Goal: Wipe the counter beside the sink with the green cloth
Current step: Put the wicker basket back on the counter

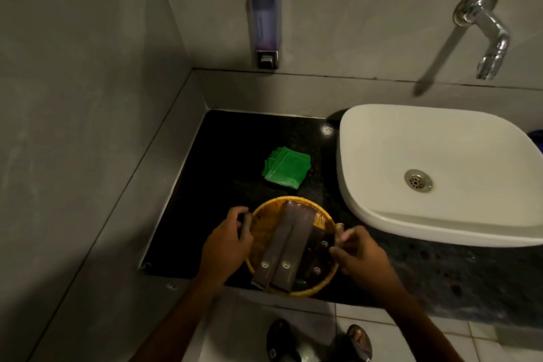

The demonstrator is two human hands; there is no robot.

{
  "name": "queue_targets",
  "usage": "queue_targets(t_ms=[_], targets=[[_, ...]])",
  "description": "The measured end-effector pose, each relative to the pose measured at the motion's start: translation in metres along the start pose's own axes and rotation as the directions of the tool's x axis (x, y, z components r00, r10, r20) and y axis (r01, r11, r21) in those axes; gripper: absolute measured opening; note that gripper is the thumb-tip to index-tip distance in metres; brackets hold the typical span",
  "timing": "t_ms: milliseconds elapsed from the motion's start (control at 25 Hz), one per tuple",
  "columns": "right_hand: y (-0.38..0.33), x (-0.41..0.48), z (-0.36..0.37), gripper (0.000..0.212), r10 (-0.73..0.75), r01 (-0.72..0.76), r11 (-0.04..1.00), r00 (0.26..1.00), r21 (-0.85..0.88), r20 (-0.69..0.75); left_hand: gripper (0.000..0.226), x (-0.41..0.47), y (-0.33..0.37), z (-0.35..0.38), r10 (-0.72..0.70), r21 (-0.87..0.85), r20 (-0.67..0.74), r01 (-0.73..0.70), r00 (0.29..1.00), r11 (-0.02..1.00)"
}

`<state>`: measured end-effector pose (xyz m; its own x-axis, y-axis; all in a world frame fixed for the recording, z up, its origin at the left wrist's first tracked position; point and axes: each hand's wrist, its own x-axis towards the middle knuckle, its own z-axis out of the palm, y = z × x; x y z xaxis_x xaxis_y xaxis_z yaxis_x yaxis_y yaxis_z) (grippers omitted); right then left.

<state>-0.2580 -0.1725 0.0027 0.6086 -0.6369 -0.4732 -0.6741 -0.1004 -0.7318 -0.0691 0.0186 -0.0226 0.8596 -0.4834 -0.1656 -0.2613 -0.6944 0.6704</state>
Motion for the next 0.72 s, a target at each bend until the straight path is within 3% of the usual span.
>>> queue_targets(t_ms=[200, 400, 560, 600, 720], targets=[[-0.052, 0.021, 0.065, 0.018, -0.170, 0.167, 0.985, 0.977, 0.037, 0.132, 0.026, 0.025, -0.040, -0.048, -0.034, 0.122, -0.191, 0.058, 0.981, 0.991], [-0.059, 0.039, 0.089, 0.020, -0.166, 0.161, 0.986, 0.955, 0.039, 0.247, 0.026, 0.028, -0.056, -0.060, -0.111, 0.201, -0.171, 0.145, 0.979, 0.969], [-0.050, 0.079, 0.067, 0.013, -0.052, 0.052, 0.997, 0.999, 0.049, 0.009, 0.033, 0.053, -0.031, -0.053, 0.024, 0.345, -0.250, 0.065, 0.968, 0.936], [-0.053, 0.096, 0.062, 0.011, -0.025, 0.027, 0.999, 0.998, 0.041, -0.057, 0.035, 0.066, -0.015, -0.049, 0.087, 0.337, -0.206, -0.012, 0.975, 0.942], [-0.070, 0.151, 0.059, 0.034, 0.101, -0.092, 0.993, 0.984, 0.070, -0.144, 0.034, 0.104, 0.036, -0.022, 0.250, 0.325, 0.001, -0.236, 0.968, 0.916]])
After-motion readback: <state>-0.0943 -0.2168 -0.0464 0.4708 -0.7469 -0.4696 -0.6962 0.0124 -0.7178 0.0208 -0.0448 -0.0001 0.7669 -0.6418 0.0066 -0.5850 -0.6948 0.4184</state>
